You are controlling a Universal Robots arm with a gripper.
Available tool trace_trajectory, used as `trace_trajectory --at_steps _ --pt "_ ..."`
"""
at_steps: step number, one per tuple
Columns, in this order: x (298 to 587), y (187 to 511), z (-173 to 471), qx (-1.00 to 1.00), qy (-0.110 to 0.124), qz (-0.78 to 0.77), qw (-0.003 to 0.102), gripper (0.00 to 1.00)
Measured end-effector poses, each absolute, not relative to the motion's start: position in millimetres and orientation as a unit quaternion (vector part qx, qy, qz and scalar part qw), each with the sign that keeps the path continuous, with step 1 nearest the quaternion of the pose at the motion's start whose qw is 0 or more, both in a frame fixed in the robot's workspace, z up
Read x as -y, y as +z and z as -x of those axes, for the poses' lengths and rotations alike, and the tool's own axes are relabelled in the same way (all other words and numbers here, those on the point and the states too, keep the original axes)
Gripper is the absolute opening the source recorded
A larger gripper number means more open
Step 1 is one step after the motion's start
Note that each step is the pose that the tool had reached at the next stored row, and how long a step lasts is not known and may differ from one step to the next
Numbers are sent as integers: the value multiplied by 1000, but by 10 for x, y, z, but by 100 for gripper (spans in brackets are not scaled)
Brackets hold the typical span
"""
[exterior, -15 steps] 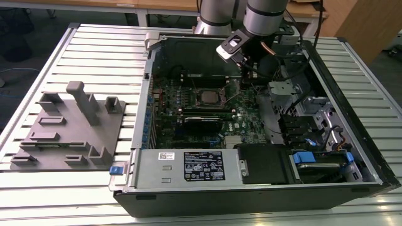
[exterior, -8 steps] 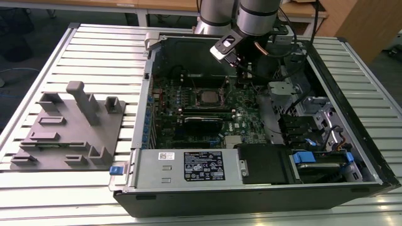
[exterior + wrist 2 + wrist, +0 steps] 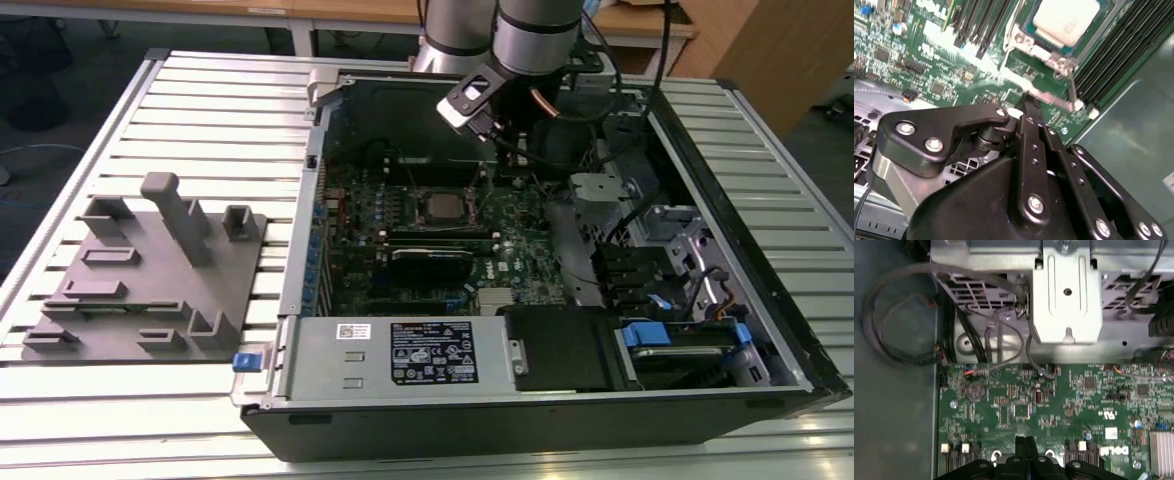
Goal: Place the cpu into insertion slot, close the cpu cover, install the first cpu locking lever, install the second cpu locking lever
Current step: 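Close the cpu cover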
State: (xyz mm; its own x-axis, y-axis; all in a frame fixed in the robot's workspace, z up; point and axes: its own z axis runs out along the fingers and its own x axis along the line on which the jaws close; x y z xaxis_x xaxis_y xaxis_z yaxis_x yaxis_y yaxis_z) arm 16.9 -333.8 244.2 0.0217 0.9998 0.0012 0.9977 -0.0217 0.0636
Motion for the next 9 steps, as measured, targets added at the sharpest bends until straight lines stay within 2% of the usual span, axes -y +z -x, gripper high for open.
trace_trajectory --at_steps 9 --pt "3338 2435 105 -699 29 -714 29 10"
